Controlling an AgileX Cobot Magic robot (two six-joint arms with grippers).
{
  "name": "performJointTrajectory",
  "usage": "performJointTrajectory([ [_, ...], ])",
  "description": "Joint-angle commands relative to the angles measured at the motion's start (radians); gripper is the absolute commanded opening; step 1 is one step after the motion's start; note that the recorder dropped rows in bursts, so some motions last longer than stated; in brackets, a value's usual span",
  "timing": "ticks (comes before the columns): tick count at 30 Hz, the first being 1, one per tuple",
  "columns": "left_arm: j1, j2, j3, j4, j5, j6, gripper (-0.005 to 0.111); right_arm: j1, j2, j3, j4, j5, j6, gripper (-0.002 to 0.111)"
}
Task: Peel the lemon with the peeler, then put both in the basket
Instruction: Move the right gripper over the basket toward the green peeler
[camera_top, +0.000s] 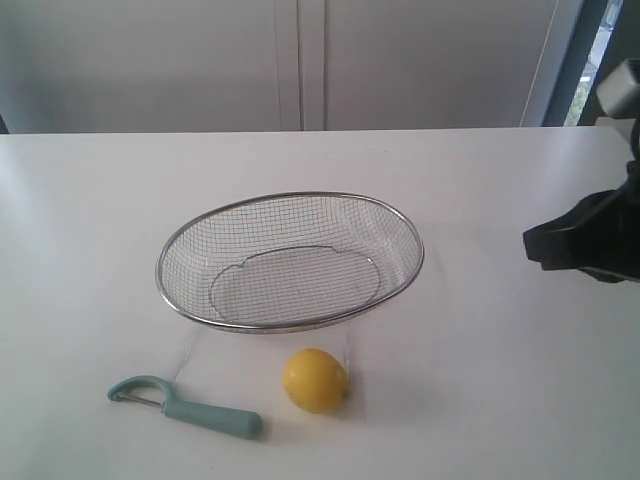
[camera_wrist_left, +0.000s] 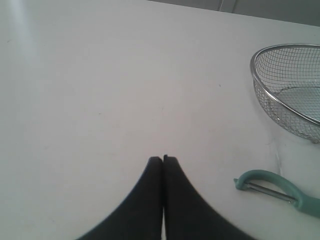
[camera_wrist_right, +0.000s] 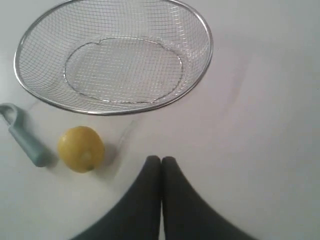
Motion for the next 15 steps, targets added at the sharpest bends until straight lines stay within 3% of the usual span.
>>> performJointTrajectory([
  [1,-0.003,-0.005,0.003,-0.005,-0.001,0.003,0.000,0.060,0.043,-0.033,0.020,0.019,-0.022,0.000],
  [15,-0.003,-0.005,0.003,-0.005,-0.001,0.003,0.000,0.261,0.192,-0.122,0.020,0.009,-0.022,0.000],
])
